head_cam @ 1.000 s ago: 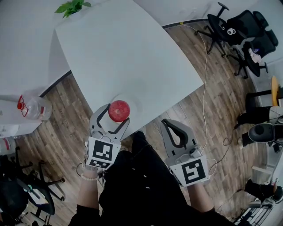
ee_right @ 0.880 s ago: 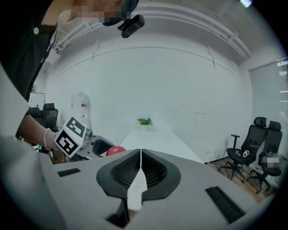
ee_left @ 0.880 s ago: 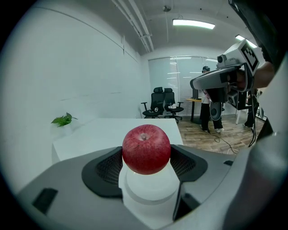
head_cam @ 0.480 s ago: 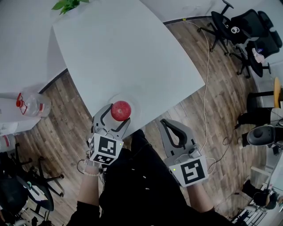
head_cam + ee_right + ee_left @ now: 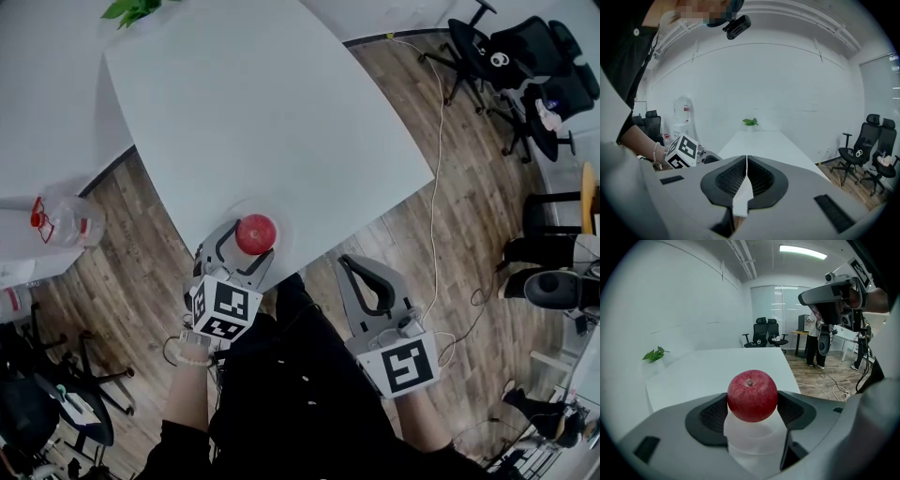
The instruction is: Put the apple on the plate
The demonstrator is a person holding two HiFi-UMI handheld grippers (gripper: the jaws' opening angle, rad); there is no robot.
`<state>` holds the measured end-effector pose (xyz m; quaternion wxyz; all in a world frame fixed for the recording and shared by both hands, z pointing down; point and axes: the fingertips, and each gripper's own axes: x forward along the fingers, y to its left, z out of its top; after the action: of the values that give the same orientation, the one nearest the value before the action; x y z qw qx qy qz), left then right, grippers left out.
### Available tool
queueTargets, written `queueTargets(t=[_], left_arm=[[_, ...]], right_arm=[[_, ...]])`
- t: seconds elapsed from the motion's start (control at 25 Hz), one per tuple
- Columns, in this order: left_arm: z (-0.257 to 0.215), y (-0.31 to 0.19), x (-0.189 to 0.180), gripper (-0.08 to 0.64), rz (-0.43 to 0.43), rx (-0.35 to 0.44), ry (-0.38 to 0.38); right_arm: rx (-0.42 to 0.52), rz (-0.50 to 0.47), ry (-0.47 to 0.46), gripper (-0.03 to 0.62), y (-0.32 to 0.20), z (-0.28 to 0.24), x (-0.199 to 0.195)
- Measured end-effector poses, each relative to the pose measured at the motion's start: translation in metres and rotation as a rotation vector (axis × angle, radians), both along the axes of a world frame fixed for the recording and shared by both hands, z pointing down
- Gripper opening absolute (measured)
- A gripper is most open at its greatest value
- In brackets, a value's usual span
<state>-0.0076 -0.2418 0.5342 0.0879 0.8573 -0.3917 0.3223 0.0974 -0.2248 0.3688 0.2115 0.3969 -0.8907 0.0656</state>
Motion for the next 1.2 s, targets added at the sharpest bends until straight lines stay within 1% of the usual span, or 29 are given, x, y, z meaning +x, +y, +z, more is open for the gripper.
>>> queueTargets(t=[0.36,0.6,0.8,0.92,1.2], left_arm=[[0.022,0.003,0.005,0.341,0.007,-0.034,-0.056],[0.031,0.001,0.006,0.341,0.027,-0.024,-0.109],[0.032,0.000,0.006,0.341,0.013,-0.010,-0.105],[0.036,-0.001,0.005,0.341,-0.001,-0.019,-0.106],[0.036,0.000,0.004,0.341,-0.007,-0.035,-0.059]], right_arm=[[-0.015,-0.004,-0.005,0.043,-0.001,0.004,0.004],[-0.020,-0.003,-0.004,0.043,-0.001,0.007,0.007],[-0.021,-0.005,-0.004,0.043,-0.001,0.006,0.007],[-0.028,-0.009,-0.003,0.043,0.001,0.008,0.005],[-0.030,-0.018,0.001,0.043,0.004,0.008,0.001]])
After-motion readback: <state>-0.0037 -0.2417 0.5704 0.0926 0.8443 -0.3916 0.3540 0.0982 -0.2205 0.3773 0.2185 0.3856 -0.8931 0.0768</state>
